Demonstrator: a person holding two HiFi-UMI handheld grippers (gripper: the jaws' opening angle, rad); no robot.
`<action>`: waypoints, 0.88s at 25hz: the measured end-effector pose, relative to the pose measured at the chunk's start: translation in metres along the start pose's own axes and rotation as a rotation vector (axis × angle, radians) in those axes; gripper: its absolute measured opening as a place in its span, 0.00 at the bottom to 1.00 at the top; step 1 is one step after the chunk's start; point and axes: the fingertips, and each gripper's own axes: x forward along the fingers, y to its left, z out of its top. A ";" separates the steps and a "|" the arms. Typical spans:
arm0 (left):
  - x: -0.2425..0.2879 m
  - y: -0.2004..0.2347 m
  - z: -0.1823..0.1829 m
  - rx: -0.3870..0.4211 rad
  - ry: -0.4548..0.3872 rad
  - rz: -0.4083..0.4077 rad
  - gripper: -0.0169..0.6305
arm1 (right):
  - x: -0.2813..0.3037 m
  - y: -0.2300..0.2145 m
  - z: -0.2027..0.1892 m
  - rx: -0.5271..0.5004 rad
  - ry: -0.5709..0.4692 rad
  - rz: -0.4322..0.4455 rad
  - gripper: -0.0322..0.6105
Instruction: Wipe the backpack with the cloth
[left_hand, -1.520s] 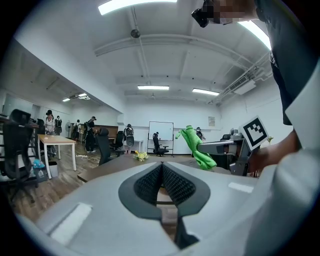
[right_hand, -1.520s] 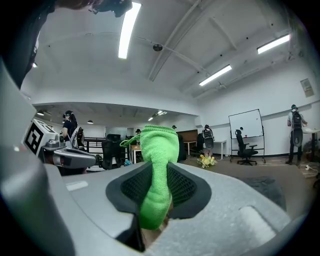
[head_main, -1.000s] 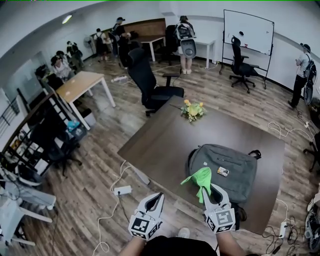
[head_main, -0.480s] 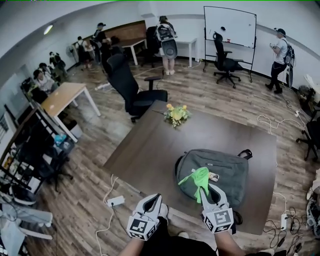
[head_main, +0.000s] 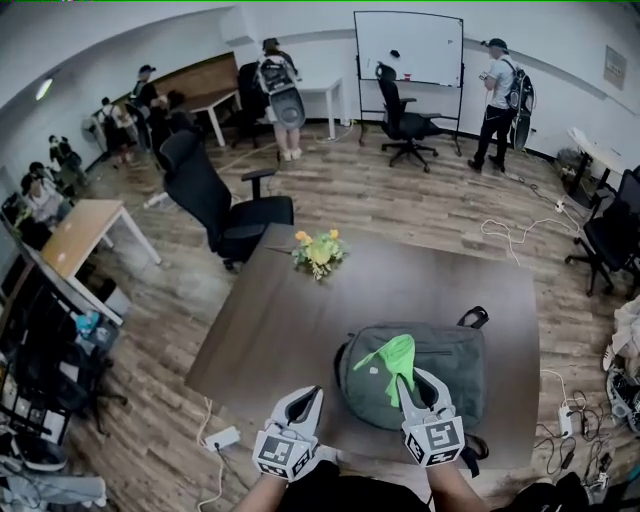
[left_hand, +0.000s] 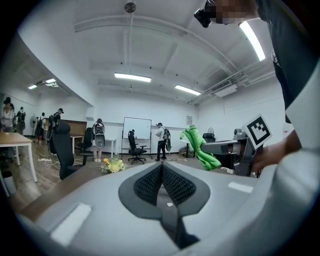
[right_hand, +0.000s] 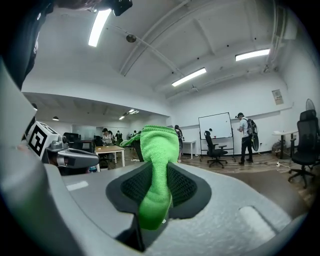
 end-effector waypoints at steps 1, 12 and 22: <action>0.007 0.006 0.001 0.003 0.001 -0.019 0.05 | 0.006 -0.003 0.001 0.004 -0.001 -0.018 0.20; 0.064 0.047 0.013 0.018 -0.017 -0.229 0.05 | 0.044 -0.012 -0.001 0.023 0.021 -0.202 0.20; 0.093 0.050 0.011 0.017 -0.008 -0.373 0.05 | 0.048 -0.022 -0.005 0.018 0.055 -0.337 0.20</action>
